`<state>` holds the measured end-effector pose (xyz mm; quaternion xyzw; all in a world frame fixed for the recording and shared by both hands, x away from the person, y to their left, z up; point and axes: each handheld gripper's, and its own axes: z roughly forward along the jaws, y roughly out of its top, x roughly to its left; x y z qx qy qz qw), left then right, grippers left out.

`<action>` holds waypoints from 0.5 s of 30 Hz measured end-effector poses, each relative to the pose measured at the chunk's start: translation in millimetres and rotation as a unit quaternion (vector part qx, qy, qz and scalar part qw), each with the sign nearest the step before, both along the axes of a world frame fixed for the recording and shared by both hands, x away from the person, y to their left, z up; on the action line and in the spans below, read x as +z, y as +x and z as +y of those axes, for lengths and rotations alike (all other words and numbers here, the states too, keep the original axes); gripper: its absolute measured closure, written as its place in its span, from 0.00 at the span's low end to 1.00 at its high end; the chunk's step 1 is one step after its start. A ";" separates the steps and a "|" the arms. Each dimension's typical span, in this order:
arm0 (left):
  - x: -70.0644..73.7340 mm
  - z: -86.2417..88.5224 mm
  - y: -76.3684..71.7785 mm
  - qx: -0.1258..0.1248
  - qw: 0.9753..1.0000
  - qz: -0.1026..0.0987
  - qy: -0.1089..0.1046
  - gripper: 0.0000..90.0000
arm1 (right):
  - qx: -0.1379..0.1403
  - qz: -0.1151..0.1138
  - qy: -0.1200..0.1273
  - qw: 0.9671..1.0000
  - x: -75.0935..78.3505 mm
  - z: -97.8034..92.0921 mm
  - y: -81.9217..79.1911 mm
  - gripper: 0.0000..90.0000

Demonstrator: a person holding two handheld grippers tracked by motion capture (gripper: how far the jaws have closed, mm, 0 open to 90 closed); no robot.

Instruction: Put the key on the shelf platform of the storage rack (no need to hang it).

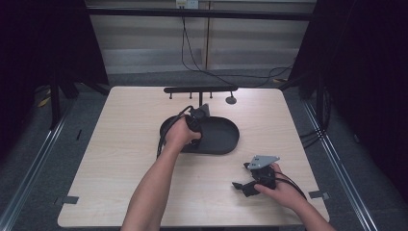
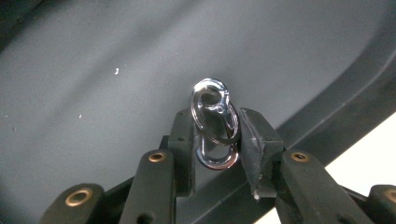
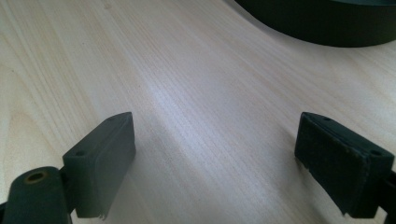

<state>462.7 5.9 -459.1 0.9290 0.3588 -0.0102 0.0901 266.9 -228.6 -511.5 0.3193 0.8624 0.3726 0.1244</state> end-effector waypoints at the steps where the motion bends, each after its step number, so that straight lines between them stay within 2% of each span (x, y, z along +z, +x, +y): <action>1: -1.3 0.2 0.2 0.001 1.000 -0.002 0.000 0.75 | 0.000 0.000 0.000 1.000 0.0 0.0 0.0 0.13; 15: -6.1 3.4 4.0 0.008 1.000 -0.016 -0.003 0.75 | 0.000 0.000 0.000 1.000 0.0 0.1 0.0 0.13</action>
